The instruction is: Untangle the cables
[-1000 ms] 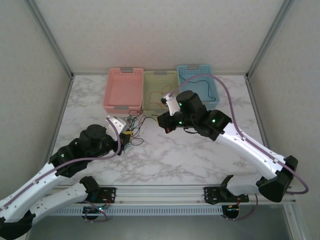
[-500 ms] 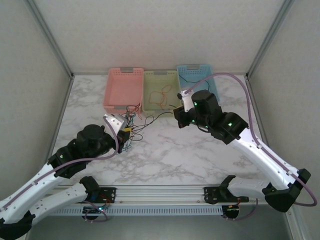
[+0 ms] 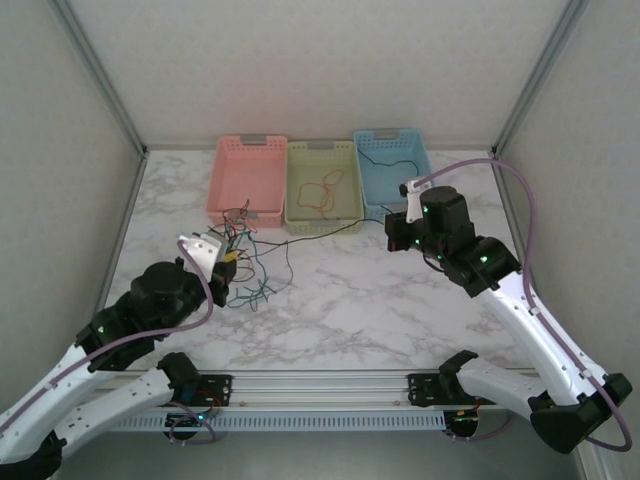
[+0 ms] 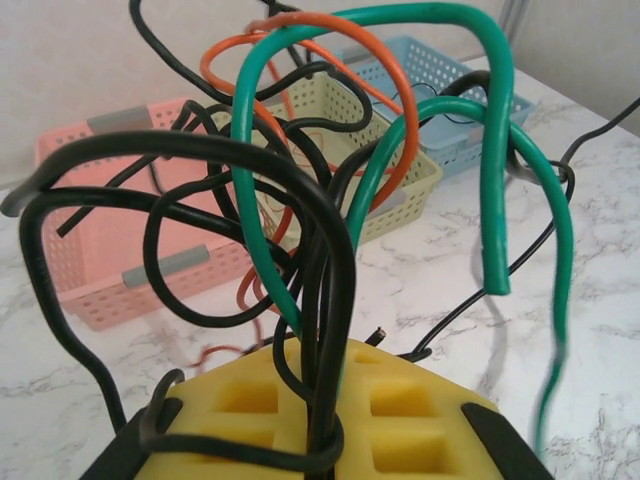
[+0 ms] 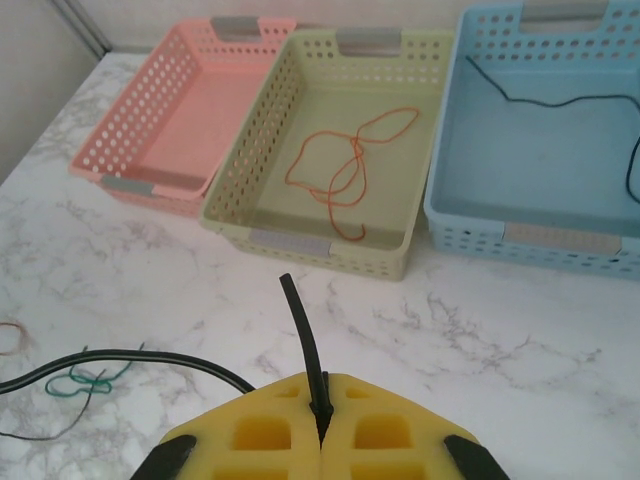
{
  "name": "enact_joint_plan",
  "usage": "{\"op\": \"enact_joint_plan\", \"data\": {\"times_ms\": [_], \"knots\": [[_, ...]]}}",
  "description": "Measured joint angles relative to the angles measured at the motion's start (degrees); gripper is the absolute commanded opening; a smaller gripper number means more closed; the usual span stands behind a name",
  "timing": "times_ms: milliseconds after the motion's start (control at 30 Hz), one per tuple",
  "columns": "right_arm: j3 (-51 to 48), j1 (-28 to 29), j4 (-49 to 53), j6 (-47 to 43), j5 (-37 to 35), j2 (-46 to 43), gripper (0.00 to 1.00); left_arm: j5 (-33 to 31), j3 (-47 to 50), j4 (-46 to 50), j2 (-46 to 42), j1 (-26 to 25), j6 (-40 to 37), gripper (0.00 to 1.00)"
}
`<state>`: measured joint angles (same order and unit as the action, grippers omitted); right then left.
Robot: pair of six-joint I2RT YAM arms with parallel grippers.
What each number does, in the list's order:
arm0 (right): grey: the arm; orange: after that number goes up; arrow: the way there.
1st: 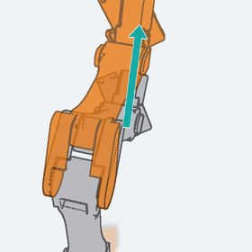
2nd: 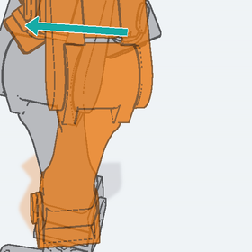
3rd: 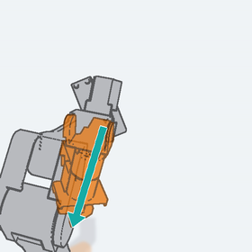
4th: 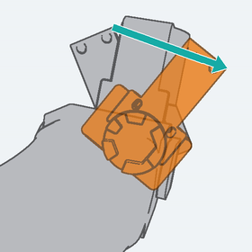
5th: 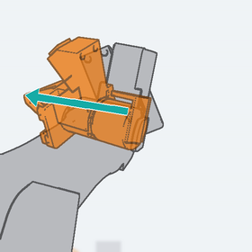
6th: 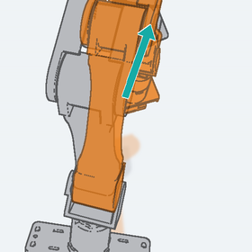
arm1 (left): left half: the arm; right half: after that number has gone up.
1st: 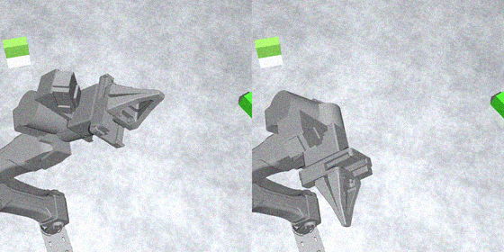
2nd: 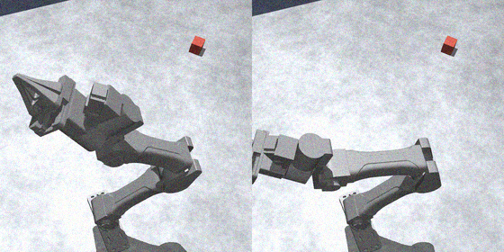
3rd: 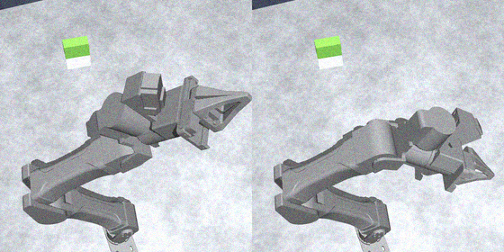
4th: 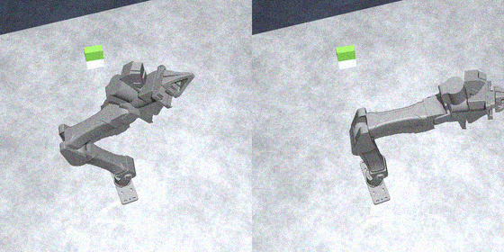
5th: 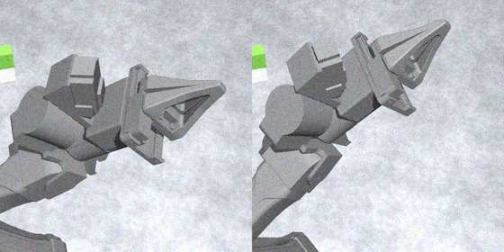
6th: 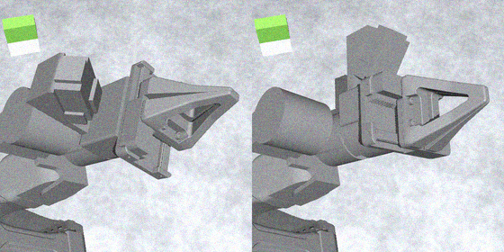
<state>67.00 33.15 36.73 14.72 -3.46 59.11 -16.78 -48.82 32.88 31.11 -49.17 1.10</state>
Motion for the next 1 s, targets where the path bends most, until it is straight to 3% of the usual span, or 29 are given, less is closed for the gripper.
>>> {"op": "enact_joint_plan", "data": {"times_ms": [567, 1000], "knots": [[0.94, -5.51, 2.1, -0.44, -7.41, 1.53, 0.0, -4.98, 0.85, 0.31, 1.36, -0.57, -0.68, 0.0], [2.45, -13.31, 4.94, 0.0, -7.91, 0.9, 0.0, -6.05, 1.07, -0.55, 1.88, -1.05, -1.16, 0.0]]}}
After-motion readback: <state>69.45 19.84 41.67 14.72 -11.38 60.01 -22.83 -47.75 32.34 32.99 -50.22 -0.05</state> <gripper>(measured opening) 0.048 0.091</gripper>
